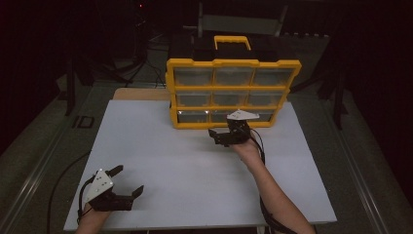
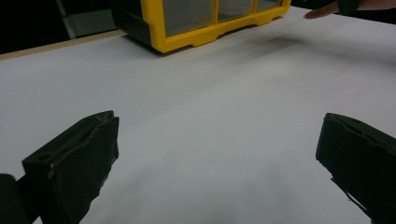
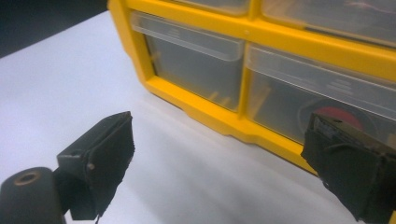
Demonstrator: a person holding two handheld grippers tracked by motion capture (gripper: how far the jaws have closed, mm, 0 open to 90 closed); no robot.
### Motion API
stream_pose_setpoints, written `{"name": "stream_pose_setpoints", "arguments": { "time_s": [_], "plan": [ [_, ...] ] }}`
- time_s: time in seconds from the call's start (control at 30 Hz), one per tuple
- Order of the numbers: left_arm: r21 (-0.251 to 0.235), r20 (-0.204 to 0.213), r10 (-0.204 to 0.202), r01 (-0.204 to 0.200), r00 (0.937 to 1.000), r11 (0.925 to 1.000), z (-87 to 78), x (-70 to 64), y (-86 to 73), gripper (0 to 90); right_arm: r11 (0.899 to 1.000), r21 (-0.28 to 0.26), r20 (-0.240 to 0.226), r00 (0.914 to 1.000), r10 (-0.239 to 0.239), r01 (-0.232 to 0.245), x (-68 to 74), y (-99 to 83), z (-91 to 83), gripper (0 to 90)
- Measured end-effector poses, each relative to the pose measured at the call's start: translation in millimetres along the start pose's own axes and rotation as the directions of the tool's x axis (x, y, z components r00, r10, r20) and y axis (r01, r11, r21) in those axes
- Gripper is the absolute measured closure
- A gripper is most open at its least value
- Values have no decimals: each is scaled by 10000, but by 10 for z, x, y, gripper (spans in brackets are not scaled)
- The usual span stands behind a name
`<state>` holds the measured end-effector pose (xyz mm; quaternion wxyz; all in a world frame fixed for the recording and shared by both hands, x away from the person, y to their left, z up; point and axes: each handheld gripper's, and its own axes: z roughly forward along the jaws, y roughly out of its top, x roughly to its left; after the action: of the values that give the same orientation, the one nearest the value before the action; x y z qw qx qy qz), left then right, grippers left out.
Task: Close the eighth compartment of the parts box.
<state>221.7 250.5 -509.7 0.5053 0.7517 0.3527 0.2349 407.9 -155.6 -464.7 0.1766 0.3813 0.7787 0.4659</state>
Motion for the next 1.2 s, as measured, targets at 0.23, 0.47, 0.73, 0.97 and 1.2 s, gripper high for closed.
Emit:
{"name": "stream_pose_setpoints", "arguments": {
  "time_s": [0.23,0.47,0.73,0.97,1.2],
  "plan": [
    [7,-6,18,-18,10000,10000,-1,1,1,0,9995,-175,-459,9985,-288,280,61,-10,-120,90],
    [14,-43,41,-41,10000,10000,-6,1,2,0,9970,-376,-961,9929,-707,674,121,-74,-274,90],
    [18,-10,39,-39,10000,10000,-1,-4,4,0,9937,-463,-1343,9851,-1077,1023,143,-183,-442,90],
    [31,-39,46,-46,10000,10000,-3,-1,2,0,9890,-637,-1477,9788,-1420,1338,135,-243,-605,90],
    [28,-33,29,-28,10000,10000,0,-1,1,0,9820,-774,-1487,9720,-1820,1720,109,-316,-730,91]
  ]
}}
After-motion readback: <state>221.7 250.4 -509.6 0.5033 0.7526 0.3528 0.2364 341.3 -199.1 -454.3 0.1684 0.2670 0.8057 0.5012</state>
